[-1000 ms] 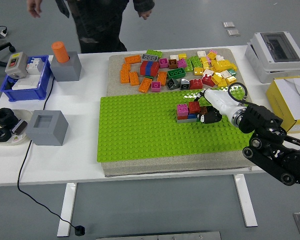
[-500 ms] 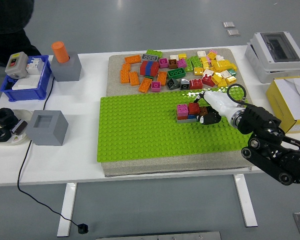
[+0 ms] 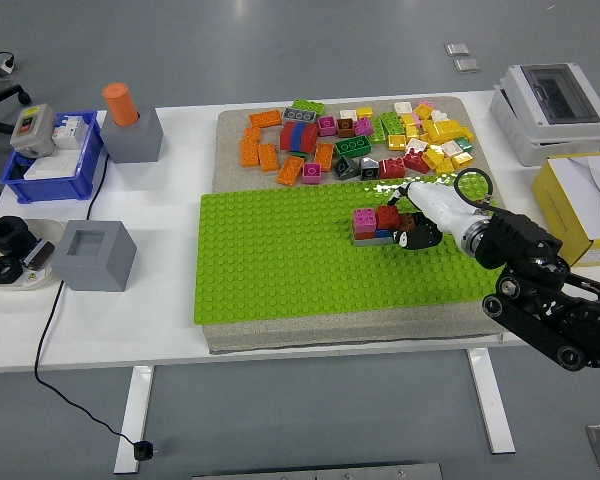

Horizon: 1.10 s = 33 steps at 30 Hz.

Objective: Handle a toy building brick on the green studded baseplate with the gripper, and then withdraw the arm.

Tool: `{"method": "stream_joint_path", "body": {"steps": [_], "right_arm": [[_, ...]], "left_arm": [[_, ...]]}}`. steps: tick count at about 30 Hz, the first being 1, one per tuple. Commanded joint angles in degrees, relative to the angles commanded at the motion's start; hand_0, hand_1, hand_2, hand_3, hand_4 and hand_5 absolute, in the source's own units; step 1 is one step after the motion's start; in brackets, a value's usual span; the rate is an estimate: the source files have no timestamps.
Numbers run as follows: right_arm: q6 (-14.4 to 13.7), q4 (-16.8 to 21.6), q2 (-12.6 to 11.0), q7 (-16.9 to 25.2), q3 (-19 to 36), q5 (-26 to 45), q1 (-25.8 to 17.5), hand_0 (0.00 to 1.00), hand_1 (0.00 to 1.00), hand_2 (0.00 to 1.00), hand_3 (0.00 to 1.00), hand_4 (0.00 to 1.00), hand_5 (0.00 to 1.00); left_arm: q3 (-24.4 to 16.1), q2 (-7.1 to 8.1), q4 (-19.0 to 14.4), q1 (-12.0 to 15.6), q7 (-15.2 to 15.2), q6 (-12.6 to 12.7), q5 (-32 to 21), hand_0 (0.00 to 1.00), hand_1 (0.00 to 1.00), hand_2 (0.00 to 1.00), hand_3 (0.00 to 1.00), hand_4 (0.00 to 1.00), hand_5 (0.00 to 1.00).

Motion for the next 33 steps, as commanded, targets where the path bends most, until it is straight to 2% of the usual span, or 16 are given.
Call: {"method": "stream_joint_path", "body": {"steps": [33], "right_arm": [[0.18, 0.02, -0.04, 0.01, -0.24, 0.55, 0.22, 0.824, 0.847, 0.889, 0.684, 0.701, 0.148]], "left_arm": [[0.12, -0.04, 0.0, -0.48, 0.04, -0.12, 0.7, 0.637, 0.64, 0.601, 0.607, 0.599, 0.256]]}}
